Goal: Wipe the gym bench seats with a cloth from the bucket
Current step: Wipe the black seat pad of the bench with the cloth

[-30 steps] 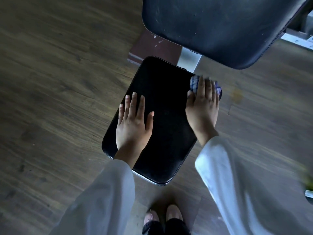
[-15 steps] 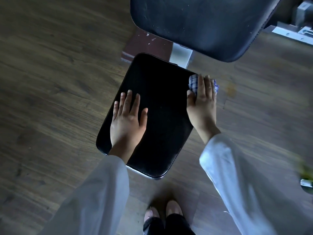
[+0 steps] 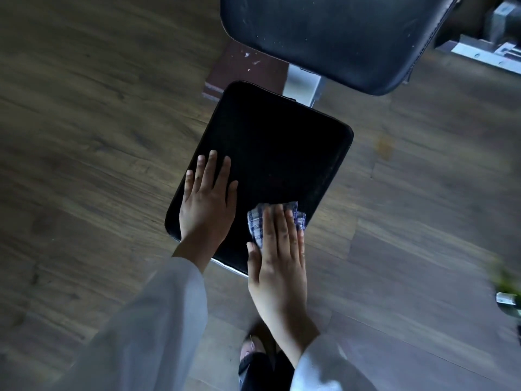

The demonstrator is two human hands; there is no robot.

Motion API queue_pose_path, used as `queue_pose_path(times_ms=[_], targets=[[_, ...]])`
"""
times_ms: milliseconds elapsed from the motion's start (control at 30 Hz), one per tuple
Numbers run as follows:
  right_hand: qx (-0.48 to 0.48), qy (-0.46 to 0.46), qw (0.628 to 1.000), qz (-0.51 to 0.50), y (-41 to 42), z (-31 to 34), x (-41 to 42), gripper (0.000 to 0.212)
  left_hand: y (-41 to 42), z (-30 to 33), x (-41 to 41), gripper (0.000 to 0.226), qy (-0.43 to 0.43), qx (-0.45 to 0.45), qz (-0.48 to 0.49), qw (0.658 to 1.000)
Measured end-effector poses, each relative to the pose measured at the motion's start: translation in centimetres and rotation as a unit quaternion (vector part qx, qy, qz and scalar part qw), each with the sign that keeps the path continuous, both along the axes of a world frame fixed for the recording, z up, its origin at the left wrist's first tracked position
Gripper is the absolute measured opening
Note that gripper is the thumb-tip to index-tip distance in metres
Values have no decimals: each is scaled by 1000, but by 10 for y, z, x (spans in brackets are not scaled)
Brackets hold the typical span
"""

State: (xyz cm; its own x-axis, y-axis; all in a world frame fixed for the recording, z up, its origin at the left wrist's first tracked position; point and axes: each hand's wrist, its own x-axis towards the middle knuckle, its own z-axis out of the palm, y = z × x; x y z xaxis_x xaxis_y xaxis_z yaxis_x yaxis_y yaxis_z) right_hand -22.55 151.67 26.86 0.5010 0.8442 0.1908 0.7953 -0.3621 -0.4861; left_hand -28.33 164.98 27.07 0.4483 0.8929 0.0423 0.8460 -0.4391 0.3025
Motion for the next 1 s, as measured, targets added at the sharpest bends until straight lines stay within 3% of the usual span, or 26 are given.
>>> queue_pose_path(times_ms=[267,633,867,1000], targets=[[18,24,996,-80,54,-3,63,56,-9,-5,-5,55,-4,24,-7,1000],[-22,23,994,-104,54,0,59,55,-13,1,-3,58,2,2,-1,1000],[-107,-99,984,-101,47,19,62,48,-34,21,0,53,39,-84,9,996],[-127,-75,983,-105,17,40,75,55,-53,41,-3,50,68,-124,-28,990]])
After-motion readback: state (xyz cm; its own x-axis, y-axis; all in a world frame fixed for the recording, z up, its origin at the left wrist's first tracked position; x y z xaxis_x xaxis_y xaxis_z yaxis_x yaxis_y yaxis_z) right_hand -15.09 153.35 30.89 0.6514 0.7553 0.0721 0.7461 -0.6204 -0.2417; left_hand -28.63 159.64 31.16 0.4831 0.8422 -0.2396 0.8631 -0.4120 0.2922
